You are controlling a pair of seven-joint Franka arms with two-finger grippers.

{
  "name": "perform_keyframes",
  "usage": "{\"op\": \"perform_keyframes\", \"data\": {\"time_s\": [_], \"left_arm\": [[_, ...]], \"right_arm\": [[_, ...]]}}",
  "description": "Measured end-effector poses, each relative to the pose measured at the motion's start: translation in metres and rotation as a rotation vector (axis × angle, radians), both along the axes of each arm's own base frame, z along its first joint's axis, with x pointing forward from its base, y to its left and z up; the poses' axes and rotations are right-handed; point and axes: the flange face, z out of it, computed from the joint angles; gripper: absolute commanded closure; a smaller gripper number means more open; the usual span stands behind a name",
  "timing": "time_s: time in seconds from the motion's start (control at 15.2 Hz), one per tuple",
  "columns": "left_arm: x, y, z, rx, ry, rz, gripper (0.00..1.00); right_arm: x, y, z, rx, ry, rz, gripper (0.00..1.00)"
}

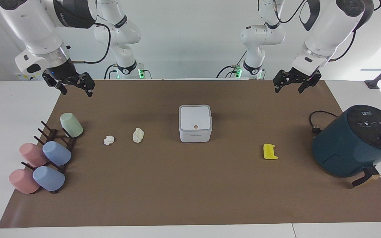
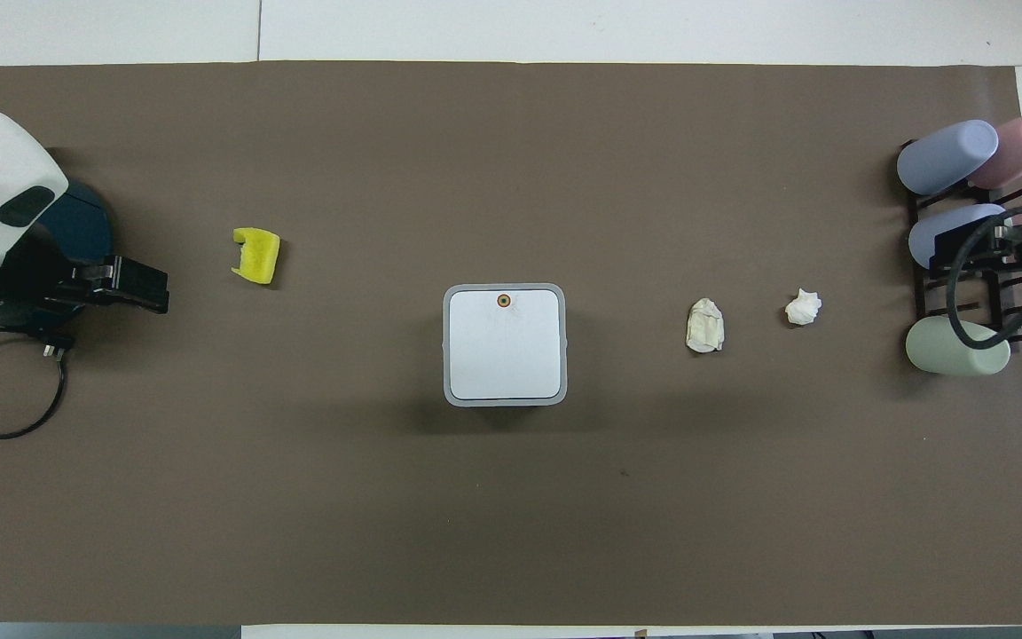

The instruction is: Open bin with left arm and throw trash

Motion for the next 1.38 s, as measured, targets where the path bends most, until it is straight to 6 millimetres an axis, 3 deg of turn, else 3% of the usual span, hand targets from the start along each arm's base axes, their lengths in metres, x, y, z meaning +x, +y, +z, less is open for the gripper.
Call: {"op": "perform_keyframes", "data": {"time_s": [0.59,0.86,0.99,1.19,1.25,1.38], "left_arm": [[0.0,-0.001,0.0,0.0,-0.003,0.009,0.0],[-0.001,-0.023,0.003,-0.004,-0.031,-0.001,0.04],[-0.005,-0.043,0.001,-0.006,-0.035,-0.026,0.17],[-0.006,-0.089,-0.012,-0.018,-0.042,-0.036,0.81],[-0.006,-0.109,-0.021,-0.029,-0.034,-0.039,0.98],[-0.006,-0.155,-0.043,-0.037,-0.01,-0.024,1.0]], "right_arm": [[0.0,0.009,0.0,0.0,0.0,0.016,0.0],[0.0,0.01,0.0,0.0,0.0,0.018,0.0],[-0.002,0.011,-0.003,0.0,0.008,0.021,0.0],[-0.006,0.018,-0.018,0.008,-0.008,0.031,0.0],[-0.007,0.023,-0.028,0.012,-0.032,0.04,0.0],[-0.011,0.041,-0.057,0.017,-0.089,0.072,0.0]]}}
